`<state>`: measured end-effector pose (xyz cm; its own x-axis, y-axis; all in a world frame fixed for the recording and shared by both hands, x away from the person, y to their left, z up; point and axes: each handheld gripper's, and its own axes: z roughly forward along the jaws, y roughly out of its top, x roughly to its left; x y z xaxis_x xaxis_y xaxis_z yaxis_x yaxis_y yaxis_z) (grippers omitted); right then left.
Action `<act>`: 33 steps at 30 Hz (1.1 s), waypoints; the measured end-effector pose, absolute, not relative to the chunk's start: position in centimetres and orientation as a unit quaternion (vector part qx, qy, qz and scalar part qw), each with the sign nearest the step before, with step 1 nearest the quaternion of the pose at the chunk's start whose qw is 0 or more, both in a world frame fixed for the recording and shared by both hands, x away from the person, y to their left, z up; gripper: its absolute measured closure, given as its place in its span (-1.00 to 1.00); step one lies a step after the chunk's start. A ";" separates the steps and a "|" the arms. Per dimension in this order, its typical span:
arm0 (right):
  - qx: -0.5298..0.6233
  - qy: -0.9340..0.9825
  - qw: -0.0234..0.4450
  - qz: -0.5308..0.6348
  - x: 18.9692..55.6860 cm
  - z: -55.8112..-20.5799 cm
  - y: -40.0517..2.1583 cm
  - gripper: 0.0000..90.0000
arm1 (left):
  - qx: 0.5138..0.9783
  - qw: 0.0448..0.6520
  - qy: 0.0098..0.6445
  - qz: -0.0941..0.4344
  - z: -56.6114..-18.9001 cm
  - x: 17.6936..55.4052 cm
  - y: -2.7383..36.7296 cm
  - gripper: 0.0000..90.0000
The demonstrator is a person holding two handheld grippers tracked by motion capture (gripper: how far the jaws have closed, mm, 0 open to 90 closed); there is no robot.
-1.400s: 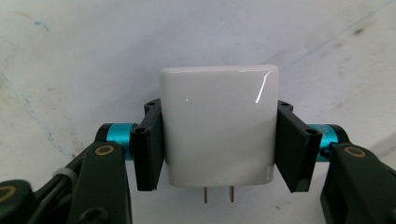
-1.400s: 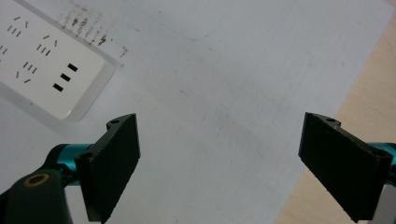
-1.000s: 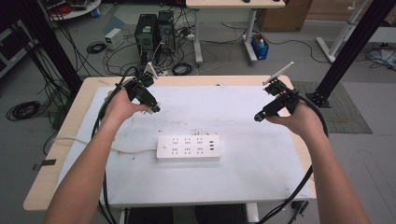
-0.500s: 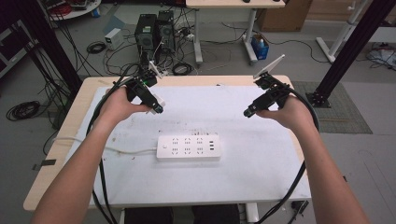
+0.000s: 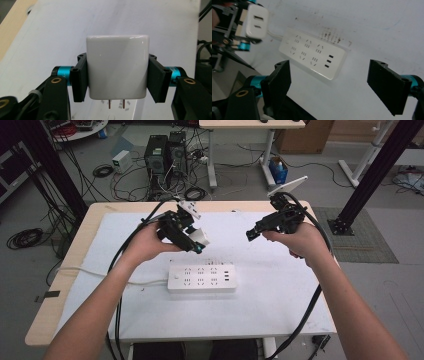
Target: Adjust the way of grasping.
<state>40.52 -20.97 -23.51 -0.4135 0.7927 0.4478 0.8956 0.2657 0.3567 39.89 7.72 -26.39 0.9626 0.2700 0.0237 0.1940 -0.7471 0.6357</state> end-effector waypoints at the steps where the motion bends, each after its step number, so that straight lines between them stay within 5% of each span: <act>1: -0.537 -0.785 0.100 -0.291 40.5 -23.6 -20.9 -0.58 | 0.932 0.340 0.113 0.056 -26.5 39.8 7.2 -0.05; 18: -0.550 -0.730 0.214 -0.346 40.4 -25.9 -18.5 -0.47 | 0.912 0.402 0.041 0.072 -26.8 38.6 2.7 -0.05; 22: -0.543 -0.733 0.226 -0.343 40.5 -26.3 -17.8 -0.22 | 0.912 0.402 0.040 0.075 -26.8 38.5 2.5 -0.05; 25: -0.526 -0.740 0.232 -0.350 40.6 -26.5 -17.1 0.29 | 0.913 0.398 0.043 0.085 -26.8 38.4 2.5 -0.05; 29: -0.522 -0.734 0.244 -0.360 40.9 -26.7 -17.1 0.39 | 0.915 0.388 0.049 0.095 -26.8 38.2 2.5 -0.08; 33: -0.515 -0.744 0.226 -0.360 40.9 -26.5 -17.1 0.39 | 0.928 0.348 0.077 0.110 -27.2 38.3 2.6 -0.42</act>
<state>40.89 -17.06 -26.54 -0.3663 0.6046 0.7073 0.9299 0.2101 0.3020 38.28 2.57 -27.16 0.9640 0.2197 0.1497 0.0671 -0.7459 0.6627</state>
